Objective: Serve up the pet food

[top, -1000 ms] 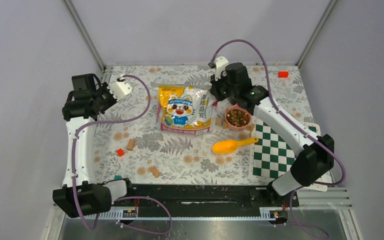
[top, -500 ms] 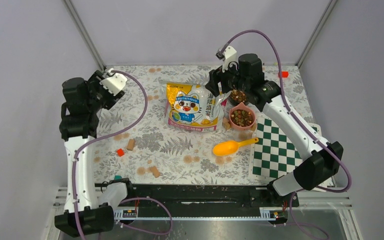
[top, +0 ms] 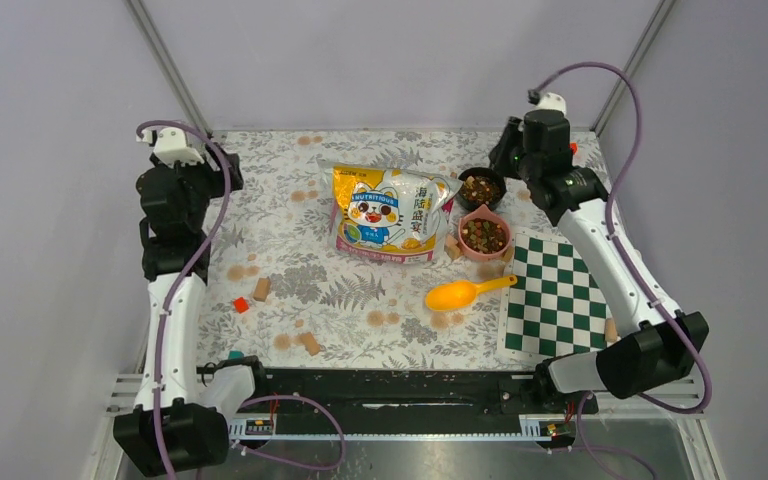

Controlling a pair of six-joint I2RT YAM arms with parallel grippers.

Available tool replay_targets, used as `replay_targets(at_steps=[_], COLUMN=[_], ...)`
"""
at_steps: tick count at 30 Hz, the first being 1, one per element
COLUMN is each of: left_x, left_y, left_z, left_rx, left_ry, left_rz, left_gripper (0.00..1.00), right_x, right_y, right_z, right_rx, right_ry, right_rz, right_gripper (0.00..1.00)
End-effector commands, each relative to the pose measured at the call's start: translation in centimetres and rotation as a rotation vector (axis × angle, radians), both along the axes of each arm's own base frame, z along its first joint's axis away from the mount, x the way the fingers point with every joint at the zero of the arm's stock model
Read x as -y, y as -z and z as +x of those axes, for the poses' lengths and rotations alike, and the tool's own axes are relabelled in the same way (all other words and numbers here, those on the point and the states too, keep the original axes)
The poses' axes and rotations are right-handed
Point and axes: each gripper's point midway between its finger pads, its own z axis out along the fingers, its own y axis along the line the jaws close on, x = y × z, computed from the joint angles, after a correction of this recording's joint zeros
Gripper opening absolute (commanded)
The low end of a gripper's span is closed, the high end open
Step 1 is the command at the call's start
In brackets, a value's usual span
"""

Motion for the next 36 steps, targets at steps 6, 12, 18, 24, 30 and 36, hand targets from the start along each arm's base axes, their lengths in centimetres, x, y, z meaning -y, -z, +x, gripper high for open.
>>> replay_targets(at_steps=[6, 12, 18, 24, 30, 36], left_x=[3.0, 8.0, 11.5, 11.0, 6.9, 1.1], left_y=[8.6, 14.0, 16.9, 18.6, 19.6, 18.3], left_z=[3.4, 4.9, 5.6, 5.1, 3.6, 0.3], left_rx=[-0.187, -0.341, -0.449, -0.502, -0.528, -0.517], left_ry=[-0.010, 0.190, 0.254, 0.196, -0.015, -0.299], left_rz=[-0.629, -0.879, -0.940, -0.947, -0.897, -0.711], left_gripper=[0.46, 0.42, 0.32, 0.31, 0.31, 0.49], right_x=[0.7, -3.9, -9.7, -16.4, -22.7, -22.4], right_y=[11.5, 16.0, 17.8, 17.7, 16.9, 15.4], right_z=[-1.9, -1.2, -1.7, -1.6, -1.3, 0.9], right_rx=[-0.408, -0.525, -0.576, -0.553, -0.571, -0.488], right_ry=[0.118, -0.014, -0.175, -0.313, -0.398, -0.321], right_rz=[0.151, 0.308, 0.410, 0.512, 0.555, 0.484], right_gripper=[0.12, 0.21, 0.35, 0.44, 0.46, 0.53])
